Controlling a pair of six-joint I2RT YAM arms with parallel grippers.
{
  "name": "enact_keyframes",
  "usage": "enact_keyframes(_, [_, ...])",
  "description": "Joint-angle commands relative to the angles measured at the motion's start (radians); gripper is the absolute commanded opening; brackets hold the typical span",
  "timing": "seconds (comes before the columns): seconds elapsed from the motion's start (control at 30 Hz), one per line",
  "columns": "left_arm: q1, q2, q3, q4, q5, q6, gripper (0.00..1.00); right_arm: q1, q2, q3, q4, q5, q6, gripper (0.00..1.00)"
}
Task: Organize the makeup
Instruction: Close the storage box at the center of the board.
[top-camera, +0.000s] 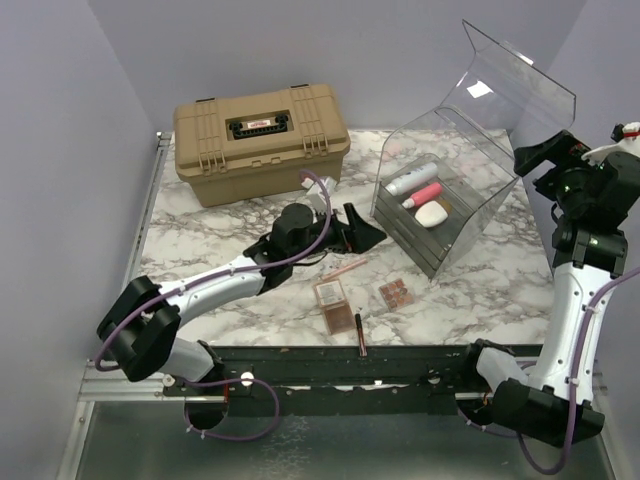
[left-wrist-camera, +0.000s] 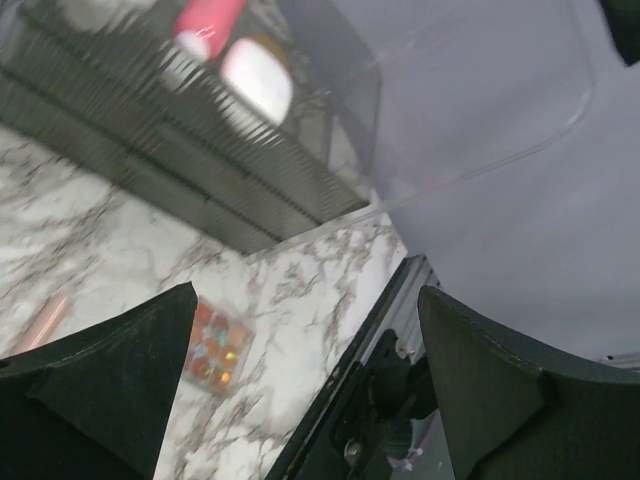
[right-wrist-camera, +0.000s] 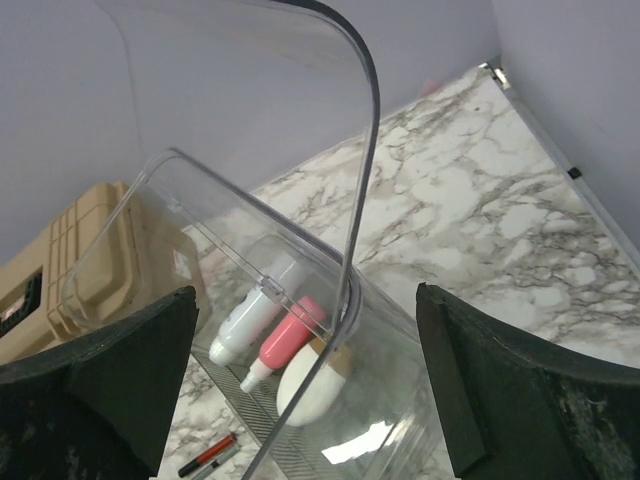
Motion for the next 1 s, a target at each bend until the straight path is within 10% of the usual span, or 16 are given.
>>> enact_keyframes(0.0, [-0.038,0.081,0.162,0.057,0.072,0.027,0.94,-0.033,0.023,-0.057,0.15,-0.168,0.069,0.97])
enact_keyframes(0.97, [-0.125,0.355,0.484,0.068,0.147,0.051,0.92,-0.065,-0.039,-0.246,0.463,-0.4,0.067,0.96])
